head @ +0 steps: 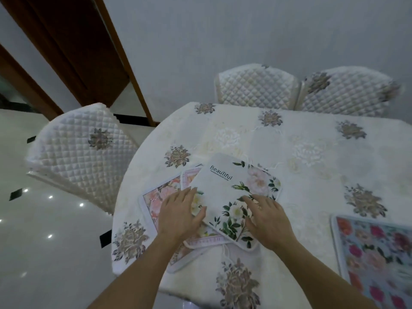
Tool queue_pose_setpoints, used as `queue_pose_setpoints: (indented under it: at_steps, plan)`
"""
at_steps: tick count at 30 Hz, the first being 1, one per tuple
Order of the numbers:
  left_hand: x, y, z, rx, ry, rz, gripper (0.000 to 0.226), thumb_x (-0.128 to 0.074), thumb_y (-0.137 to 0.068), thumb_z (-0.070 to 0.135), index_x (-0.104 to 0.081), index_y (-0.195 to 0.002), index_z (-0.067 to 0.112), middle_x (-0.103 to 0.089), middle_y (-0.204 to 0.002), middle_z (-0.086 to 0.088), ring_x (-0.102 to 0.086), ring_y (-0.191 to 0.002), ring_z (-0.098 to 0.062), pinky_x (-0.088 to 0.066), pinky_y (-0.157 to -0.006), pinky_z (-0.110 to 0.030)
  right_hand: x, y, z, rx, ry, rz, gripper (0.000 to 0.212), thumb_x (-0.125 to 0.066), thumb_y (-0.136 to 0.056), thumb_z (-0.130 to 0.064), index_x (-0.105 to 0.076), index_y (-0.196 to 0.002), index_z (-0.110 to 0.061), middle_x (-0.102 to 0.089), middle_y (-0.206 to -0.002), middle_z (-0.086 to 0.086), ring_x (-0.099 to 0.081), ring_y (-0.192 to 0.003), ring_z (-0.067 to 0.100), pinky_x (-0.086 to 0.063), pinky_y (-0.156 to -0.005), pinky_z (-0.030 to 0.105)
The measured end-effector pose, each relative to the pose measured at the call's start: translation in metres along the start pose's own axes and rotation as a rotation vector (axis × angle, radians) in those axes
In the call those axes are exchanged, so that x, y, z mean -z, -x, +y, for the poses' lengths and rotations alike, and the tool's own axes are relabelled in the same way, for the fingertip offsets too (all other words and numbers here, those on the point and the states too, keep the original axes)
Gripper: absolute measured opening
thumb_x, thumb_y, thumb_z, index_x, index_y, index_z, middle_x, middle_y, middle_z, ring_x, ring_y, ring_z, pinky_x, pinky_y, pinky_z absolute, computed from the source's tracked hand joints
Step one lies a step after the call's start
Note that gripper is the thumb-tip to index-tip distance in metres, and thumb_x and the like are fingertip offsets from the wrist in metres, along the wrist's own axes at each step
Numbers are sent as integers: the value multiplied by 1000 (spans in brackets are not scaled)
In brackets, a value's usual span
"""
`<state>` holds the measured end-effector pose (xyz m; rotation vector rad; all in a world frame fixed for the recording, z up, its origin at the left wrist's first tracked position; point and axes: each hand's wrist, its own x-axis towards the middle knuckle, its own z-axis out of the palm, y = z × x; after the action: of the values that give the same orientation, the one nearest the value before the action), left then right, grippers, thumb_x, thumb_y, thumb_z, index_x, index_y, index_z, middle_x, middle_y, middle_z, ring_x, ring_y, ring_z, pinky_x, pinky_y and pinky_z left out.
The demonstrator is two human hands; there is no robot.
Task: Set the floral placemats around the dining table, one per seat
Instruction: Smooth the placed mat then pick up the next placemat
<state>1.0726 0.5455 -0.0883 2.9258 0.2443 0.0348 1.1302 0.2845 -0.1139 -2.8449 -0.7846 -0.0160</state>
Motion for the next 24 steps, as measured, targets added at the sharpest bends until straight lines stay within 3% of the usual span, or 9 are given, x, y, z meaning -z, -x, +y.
queue_pose_setpoints:
  at_steps: [4, 8, 13, 18, 24]
  plan:
    - [-6, -36, -2, -33, 16, -46, 75, -27, -87, 70, -40, -146, 27, -48, -148, 2, -43, -134, -22, -34, -112, -43, -3, -9, 15, -98, 23, -11, 53, -58, -86, -37, -53, -135, -18, -63, -123, 9, -59, -111, 28, -49, -94, 43]
    - [-11, -72, -3, 35, 108, -69, 68, -45, -90, 64, -42, -146, 23, -52, -144, -2, -47, -130, -24, -40, -106, -43, -9, -13, 25, -221, 11, -11, 55, -66, -82, -33, -54, -132, -16, -64, -122, 10, -61, -110, 29, -51, -90, 43]
    - [-18, -109, -7, 128, 237, -124, 71, -49, -88, 64, -46, -142, 18, -56, -139, -6, -52, -124, -28, -43, -103, -44, -17, -8, 28, -427, -9, -53, 58, -68, -80, -33, -54, -134, -15, -64, -120, 8, -62, -107, 27, -54, -82, 42]
    - [-41, -140, -12, 182, 375, -215, 72, -55, -85, 63, -48, -138, 14, -57, -130, -8, -54, -117, -26, -48, -97, -46, -31, -11, 32, -617, 13, -139, 50, -63, -83, -37, -58, -125, -12, -57, -97, 10, -58, -81, 29, -50, -61, 39]
    - [-58, -162, -12, 264, 445, -223, 63, -68, -82, 52, -53, -126, 9, -54, -113, -9, -54, -106, -28, -47, -94, -46, -44, -21, 23, -855, -178, -130, 37, -53, -93, -39, -51, -119, -14, -49, -97, 8, -55, -79, 26, -47, -59, 33]
